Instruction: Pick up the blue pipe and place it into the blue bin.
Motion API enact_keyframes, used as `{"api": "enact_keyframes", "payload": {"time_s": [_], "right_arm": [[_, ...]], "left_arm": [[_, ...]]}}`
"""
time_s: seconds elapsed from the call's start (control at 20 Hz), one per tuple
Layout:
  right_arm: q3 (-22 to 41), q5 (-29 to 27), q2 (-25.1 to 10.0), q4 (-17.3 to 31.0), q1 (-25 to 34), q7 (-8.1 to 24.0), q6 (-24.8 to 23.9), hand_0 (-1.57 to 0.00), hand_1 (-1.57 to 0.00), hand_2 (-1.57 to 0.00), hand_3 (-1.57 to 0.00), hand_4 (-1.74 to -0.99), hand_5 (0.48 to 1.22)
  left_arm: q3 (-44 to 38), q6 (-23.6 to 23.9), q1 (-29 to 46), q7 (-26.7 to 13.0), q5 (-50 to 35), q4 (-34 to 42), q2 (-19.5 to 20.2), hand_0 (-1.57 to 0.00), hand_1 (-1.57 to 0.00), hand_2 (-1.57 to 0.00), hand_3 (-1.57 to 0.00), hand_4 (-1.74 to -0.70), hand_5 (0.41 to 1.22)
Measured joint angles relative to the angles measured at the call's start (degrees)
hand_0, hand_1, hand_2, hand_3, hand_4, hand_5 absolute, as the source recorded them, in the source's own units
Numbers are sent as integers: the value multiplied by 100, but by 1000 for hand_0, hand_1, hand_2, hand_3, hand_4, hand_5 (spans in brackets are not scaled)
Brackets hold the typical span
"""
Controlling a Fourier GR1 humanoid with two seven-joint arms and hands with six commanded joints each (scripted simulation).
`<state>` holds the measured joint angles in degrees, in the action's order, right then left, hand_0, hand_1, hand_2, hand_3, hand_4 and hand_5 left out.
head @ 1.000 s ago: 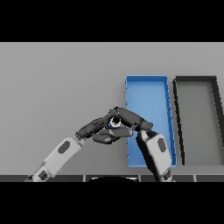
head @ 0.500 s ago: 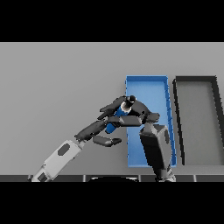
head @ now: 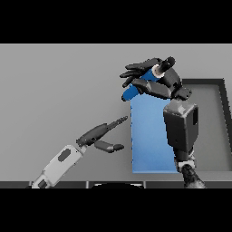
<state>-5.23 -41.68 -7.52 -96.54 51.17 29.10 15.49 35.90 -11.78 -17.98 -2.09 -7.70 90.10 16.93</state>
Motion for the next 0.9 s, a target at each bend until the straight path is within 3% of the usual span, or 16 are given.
{"api": "enact_keyframes", "payload": {"time_s": [0.15, 0.4, 0.6, 0.9], "right_arm": [[-357, 459, -326, 610, 210, -133, -100, -1571, -1571, -1571, -1571, -1498, 1221], [-888, 1007, -654, 1590, -254, -51, -74, -1571, -1571, -1571, -1571, -1499, 1221], [-1098, 1350, -585, 1941, -911, 109, -151, -1571, -1571, -1571, -1571, -1499, 1221], [-925, 1745, -328, 1736, -2137, 582, -574, -1571, -1571, -1571, -1571, -1499, 1221]], "left_arm": [[40, 68, 47, -125, 31, 132, 2, 1, 1, 1, 1, -844, 481], [9, 168, 47, -182, 139, 179, 77, 1, 1, 1, 1, -829, 465], [-37, 168, 69, -115, 156, 179, 155, 1, 1, 1, 1, -828, 462], [-5, 116, 119, -124, 147, 200, 185, 1, 1, 1, 1, -827, 470]]}}
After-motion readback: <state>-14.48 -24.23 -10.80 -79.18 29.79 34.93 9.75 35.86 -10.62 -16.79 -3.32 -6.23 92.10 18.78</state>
